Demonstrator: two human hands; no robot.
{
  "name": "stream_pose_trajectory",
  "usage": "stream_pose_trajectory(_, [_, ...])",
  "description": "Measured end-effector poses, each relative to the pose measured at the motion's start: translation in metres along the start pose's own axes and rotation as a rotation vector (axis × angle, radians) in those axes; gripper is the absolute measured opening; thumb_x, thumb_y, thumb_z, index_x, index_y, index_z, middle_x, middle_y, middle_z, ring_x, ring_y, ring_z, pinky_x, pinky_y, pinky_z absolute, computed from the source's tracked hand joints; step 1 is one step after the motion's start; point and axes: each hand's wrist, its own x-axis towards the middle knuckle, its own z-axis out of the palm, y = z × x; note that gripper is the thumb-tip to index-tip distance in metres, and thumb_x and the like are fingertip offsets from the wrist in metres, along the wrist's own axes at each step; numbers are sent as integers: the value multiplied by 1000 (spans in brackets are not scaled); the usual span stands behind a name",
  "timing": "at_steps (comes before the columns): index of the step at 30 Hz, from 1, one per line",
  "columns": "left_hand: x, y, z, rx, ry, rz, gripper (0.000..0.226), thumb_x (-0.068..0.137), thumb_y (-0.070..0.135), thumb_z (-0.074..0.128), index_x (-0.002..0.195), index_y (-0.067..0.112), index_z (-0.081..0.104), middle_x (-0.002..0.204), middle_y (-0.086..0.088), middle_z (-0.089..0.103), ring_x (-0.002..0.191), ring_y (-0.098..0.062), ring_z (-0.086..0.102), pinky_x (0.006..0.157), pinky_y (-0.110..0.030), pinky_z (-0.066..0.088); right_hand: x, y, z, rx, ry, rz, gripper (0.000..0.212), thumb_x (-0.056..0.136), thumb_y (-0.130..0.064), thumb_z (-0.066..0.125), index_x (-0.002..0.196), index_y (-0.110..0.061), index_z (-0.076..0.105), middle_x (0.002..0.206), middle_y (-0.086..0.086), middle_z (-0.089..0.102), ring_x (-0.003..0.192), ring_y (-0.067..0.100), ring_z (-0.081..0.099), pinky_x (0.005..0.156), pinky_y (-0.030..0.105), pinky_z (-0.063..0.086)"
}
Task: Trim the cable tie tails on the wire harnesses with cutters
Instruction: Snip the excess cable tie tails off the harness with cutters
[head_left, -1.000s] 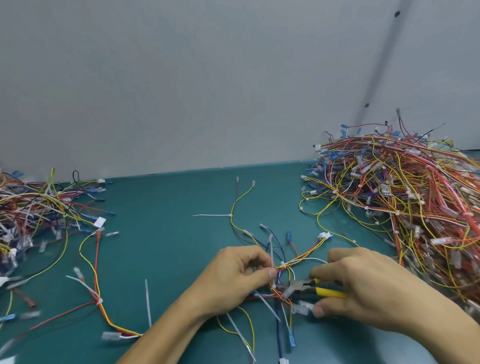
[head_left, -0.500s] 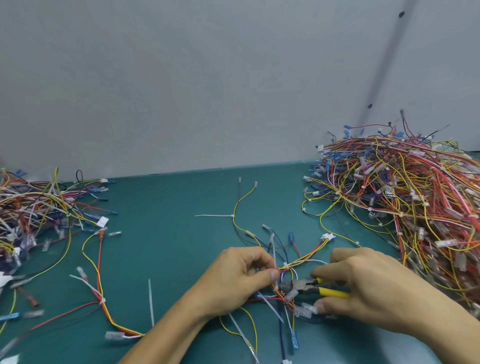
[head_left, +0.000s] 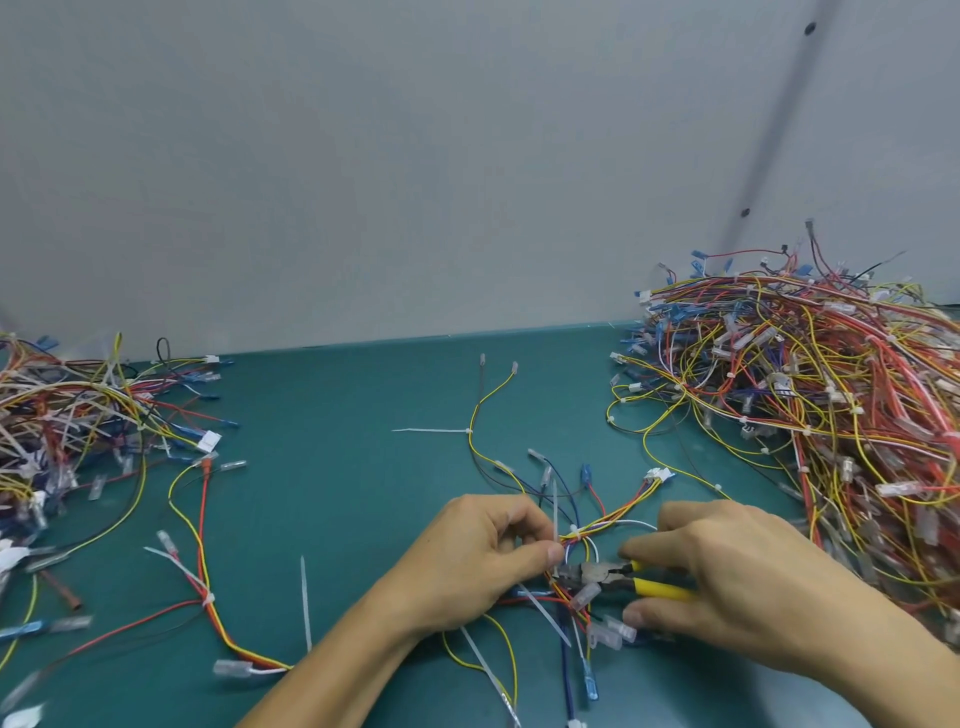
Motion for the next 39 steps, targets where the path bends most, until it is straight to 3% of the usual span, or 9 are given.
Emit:
stream_pose_trajectory(7, [0,1,0,10,7,-3,11,85,24,70,76,20,66,49,10,38,49,-9,28,49,-22,26,1,1,3,-23,22,-10,54,79,-78,38,107,-33,49,88,-8,44,78,12,42,64,31,35])
stream_pose_trajectory(13, [0,1,1,14,0,-1,14,86,25,69,73,24,64,51,9,38,51,-11,29,51,-26,26,2,-4,6,-49,53,-29,49,81,-75,39,102,-32,47,83,-8,40,90,15,52,61,32,27])
stream_pose_trajectory(19, [2,2,3,-33,5,39,20,82,38,61,79,18,63,71,-21,54,62,-18,36,60,-32,31,3,-3,7,-79,74,-39,50,81,-75,38,105,-32,47,85,-9,39,93,19,53,61,33,26])
stream_pose_trajectory(23, [2,2,3,-37,-19,26,16,85,37,57,83,21,62,79,-12,65,67,-20,48,66,-41,42,3,-3,9,-64,83,-42,50,80,-75,40,104,-31,47,84,-9,39,93,20,54,61,32,27])
stream_pose_trajectory(25, [1,3,2,-77,-20,31,12,91,29,55,83,22,60,80,-2,70,65,-19,50,63,-35,42,4,-3,10,-52,92,-45,49,80,-75,40,101,-31,47,84,-9,40,93,20,54,60,33,26])
stream_pose_trajectory(27, [0,5,-1,-132,5,30,10,97,17,51,89,21,57,75,4,68,56,-16,39,55,-27,34,6,-2,12,-41,113,-42,48,81,-75,39,98,-31,45,83,-9,40,92,17,53,61,32,27])
stream_pose_trajectory(31, [-1,14,-13,-247,155,-18,18,99,5,40,97,17,53,58,10,46,51,-10,32,52,-25,29,8,4,14,38,195,5,51,79,-76,43,103,-31,48,94,-13,56,91,14,53,64,30,35])
stream_pose_trajectory(36, [-8,28,-29,-426,247,-81,24,94,-8,25,88,11,38,55,5,40,48,-13,38,51,-26,42,9,4,18,124,247,-61,45,83,-70,42,114,-38,49,102,-15,48,98,9,52,77,26,42])
stream_pose_trajectory(39, [-11,31,-30,-437,248,-119,28,89,-14,22,87,11,34,58,0,47,50,-17,46,51,-27,46,11,0,15,75,242,-112,43,85,-57,39,125,-41,46,107,-15,41,105,10,45,85,23,32])
